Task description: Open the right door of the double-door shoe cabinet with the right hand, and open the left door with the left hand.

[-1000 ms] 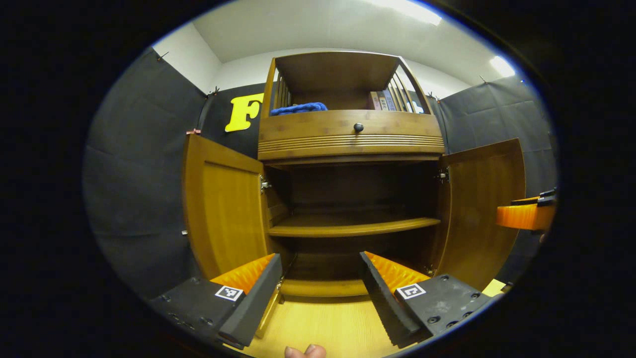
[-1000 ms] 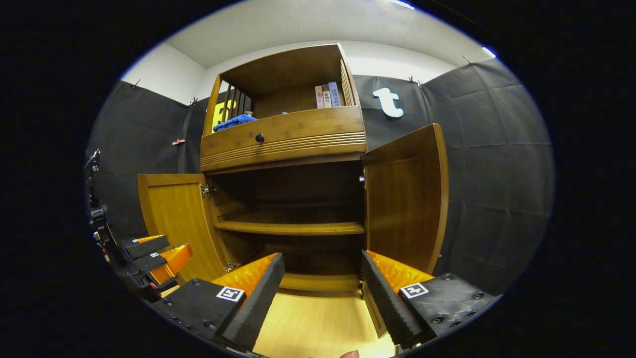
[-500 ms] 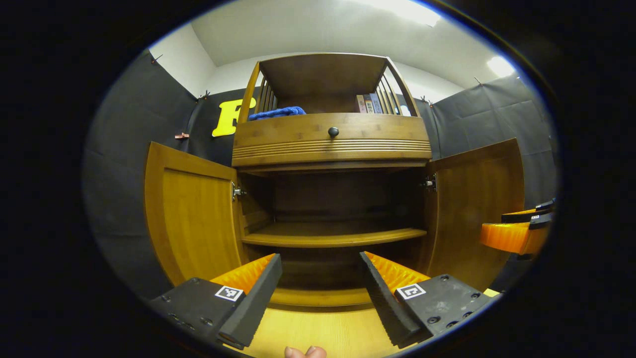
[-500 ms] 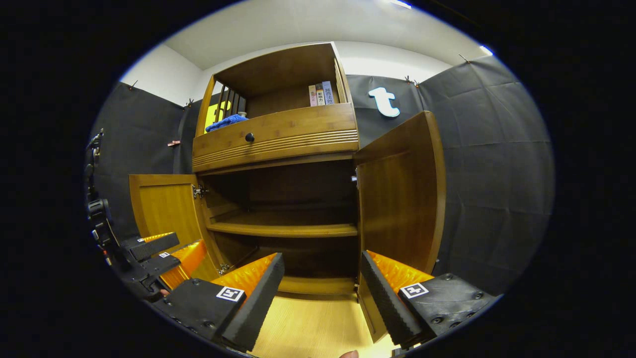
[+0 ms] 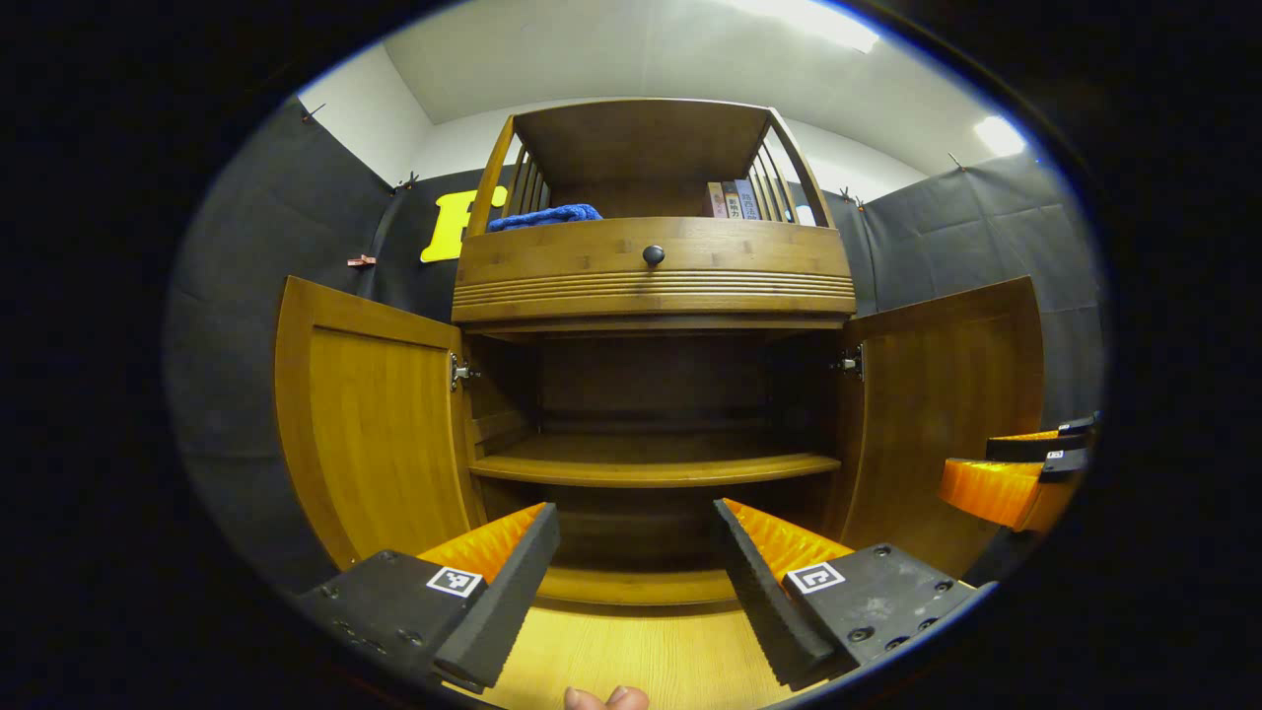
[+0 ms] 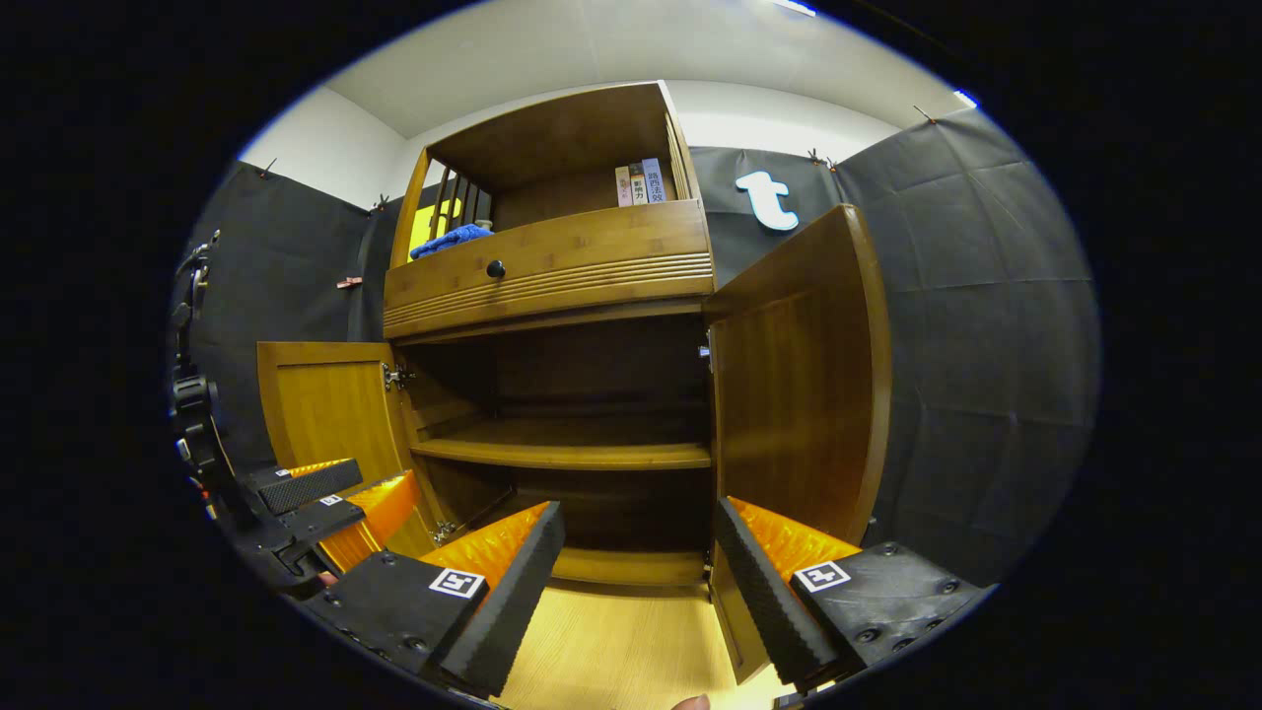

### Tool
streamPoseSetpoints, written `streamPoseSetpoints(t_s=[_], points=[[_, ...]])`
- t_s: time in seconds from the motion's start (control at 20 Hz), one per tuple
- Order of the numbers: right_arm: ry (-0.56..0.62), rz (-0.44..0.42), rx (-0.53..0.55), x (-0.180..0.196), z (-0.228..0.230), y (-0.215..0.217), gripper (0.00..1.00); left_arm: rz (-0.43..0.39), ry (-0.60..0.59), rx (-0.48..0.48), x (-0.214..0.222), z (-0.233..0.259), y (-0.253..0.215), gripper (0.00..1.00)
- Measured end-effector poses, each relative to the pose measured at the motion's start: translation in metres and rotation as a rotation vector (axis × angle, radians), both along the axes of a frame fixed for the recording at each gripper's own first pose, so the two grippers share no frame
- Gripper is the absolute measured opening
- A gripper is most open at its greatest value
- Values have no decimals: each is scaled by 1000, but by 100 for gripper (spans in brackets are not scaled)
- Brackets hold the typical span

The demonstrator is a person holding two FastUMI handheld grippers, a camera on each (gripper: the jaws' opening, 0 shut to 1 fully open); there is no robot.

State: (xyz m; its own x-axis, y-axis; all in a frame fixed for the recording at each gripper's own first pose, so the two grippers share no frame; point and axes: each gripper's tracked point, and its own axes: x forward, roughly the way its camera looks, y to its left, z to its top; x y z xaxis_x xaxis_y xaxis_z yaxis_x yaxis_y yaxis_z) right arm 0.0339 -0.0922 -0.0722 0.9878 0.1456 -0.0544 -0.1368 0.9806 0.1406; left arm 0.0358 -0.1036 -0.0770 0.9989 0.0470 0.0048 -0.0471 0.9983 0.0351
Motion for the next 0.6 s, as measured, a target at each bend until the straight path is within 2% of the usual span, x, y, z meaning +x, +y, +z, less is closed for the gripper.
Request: streamPoseSetpoints(t_s=[0.5, 0.6], points=[[-11, 10, -5, -4, 4, 4, 98, 16, 11, -7, -3, -7, 7, 97], [-8, 10, -3, -5, 3, 4, 98, 17, 10, -5, -3, -7, 8, 99]])
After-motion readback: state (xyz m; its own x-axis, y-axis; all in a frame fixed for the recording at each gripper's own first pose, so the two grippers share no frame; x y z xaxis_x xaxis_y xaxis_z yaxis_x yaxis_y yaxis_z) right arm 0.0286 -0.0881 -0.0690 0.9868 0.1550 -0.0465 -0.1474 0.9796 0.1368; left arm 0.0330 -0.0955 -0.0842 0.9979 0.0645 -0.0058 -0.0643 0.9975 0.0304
